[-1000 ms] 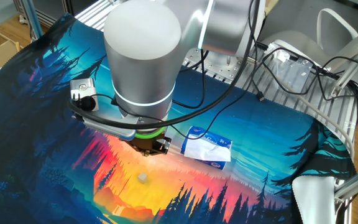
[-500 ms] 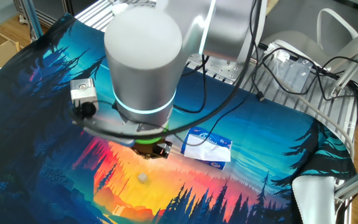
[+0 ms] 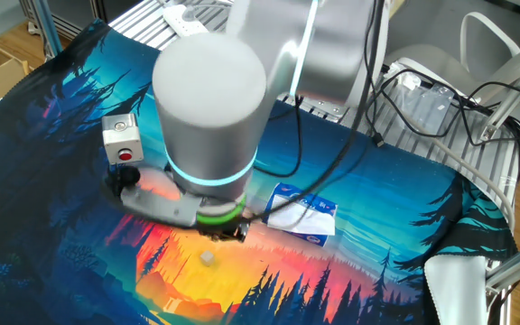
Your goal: Pick up one small block
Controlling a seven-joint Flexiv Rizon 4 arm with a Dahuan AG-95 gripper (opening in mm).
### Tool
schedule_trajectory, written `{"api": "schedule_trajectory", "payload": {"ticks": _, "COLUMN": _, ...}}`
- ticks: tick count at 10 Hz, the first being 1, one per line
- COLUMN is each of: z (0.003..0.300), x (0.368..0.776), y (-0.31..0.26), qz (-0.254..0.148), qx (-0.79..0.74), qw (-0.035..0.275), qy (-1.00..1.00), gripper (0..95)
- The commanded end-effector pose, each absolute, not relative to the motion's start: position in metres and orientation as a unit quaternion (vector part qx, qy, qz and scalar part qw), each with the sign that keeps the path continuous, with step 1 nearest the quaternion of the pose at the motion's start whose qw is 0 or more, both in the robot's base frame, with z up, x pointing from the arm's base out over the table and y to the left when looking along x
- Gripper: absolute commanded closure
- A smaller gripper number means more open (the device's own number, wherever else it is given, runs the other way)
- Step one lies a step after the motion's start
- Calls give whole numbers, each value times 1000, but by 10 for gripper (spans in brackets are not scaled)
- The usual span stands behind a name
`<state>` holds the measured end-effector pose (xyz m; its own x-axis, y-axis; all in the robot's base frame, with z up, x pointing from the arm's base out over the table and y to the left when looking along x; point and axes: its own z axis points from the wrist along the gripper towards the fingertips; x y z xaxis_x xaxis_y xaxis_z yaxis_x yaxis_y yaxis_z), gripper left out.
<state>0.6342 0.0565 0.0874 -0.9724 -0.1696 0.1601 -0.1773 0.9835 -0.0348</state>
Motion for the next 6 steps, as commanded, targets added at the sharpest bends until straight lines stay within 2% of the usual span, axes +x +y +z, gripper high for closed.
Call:
{"api": "schedule_trajectory", "payload": {"ticks": 1, "z": 83, "x": 638, "y": 57, "qz": 26, "qx": 86, "qw": 80, "qy": -993, "gripper": 950}}
{"api": "schedule_trajectory", "payload": {"ticks": 6, "z": 64, "x": 654, "y": 55, "qz": 29, "qx": 91, "qw": 85, "qy": -992, "gripper": 950}}
